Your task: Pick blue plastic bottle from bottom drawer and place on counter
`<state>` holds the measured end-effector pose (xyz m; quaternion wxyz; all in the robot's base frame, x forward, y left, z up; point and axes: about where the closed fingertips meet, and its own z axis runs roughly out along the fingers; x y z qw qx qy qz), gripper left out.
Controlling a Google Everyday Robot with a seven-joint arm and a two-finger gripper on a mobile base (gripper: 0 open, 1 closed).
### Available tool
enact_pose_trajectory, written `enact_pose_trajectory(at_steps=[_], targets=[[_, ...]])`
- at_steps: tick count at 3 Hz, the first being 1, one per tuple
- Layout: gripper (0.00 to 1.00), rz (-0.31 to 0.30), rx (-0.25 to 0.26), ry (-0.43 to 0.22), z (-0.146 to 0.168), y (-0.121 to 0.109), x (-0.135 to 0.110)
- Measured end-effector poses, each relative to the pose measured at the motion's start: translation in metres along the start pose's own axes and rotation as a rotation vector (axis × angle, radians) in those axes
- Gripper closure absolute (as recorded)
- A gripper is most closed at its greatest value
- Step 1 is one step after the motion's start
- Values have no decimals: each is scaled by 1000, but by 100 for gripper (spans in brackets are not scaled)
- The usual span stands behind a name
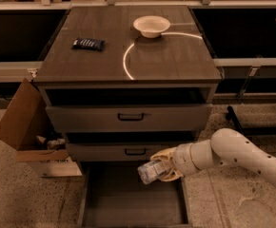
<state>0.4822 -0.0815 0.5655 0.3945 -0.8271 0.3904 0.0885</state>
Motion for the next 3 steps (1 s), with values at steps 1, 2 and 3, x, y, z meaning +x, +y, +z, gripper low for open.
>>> enact_pose_trajectory(at_steps=[1, 2, 3], targets=[[100, -26, -10, -6, -35, -18, -20], [100, -58, -15, 14, -69, -41, -39], [100, -104, -17, 67, -107, -68, -53]])
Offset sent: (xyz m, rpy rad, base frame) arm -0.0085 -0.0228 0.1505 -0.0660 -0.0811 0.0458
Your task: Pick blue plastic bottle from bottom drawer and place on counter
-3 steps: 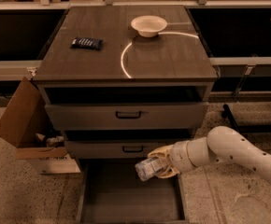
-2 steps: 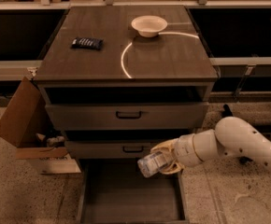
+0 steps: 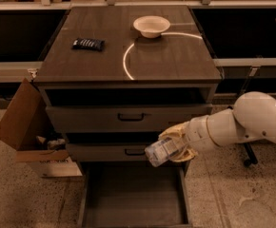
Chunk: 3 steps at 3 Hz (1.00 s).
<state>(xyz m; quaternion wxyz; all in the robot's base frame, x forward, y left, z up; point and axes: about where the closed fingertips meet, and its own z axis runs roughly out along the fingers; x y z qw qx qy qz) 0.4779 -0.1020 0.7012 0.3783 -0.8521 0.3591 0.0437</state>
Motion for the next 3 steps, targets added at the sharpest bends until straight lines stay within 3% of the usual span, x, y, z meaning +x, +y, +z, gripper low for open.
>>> enact_pose_trajectory(at_steps=[1, 2, 3], targets=[[100, -70, -14, 93, -43, -27, -14], [100, -68, -18, 92, -47, -33, -11], [100, -59, -9, 73, -74, -56, -5]])
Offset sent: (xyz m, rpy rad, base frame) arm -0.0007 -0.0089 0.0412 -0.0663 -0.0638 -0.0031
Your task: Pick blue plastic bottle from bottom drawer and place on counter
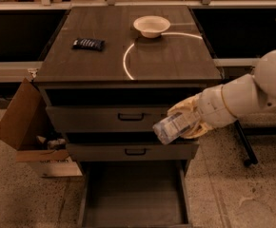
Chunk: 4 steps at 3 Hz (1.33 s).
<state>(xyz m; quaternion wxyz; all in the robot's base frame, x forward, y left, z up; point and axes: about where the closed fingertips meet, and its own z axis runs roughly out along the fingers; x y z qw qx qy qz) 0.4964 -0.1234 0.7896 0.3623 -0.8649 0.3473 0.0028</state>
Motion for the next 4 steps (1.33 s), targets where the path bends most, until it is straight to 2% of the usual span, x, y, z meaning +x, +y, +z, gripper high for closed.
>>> enact_pose_trajectory(at_steps=[1, 2, 3, 4], targets=[[100, 10, 18, -2, -42, -39, 12], [100, 88, 52, 32, -70, -81, 19], [100, 88, 52, 32, -70, -81, 19], [100, 109, 58, 26, -68, -97, 19]])
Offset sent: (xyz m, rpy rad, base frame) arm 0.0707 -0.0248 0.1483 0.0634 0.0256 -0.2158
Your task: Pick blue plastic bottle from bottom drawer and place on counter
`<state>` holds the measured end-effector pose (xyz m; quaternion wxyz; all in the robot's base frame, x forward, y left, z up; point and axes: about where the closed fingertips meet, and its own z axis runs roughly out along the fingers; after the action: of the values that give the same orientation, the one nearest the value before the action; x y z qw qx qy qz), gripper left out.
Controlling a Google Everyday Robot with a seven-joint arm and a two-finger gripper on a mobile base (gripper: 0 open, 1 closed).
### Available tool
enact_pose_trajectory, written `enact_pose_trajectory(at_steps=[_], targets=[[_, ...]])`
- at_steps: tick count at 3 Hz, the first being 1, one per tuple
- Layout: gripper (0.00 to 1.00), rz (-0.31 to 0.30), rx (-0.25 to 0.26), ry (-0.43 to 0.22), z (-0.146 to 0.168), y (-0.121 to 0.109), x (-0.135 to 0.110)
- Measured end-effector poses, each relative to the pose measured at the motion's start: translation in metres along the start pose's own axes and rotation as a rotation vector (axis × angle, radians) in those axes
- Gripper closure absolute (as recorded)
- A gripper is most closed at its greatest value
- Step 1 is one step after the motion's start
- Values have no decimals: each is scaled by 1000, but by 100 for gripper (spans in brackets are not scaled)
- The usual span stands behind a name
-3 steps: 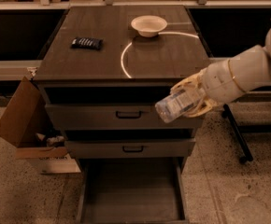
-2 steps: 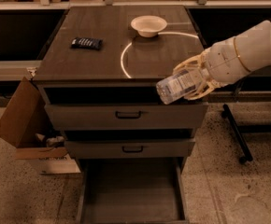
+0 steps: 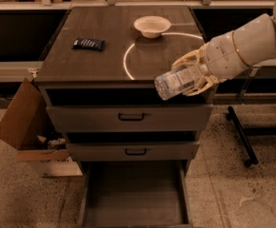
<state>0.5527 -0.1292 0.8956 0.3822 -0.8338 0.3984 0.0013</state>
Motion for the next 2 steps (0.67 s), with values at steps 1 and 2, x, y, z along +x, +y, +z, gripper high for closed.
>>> enact_pose_trajectory(at_steps=[1, 2], targets=[[100, 49, 27, -17, 4, -35, -3], [100, 130, 31, -22, 14, -64, 4]])
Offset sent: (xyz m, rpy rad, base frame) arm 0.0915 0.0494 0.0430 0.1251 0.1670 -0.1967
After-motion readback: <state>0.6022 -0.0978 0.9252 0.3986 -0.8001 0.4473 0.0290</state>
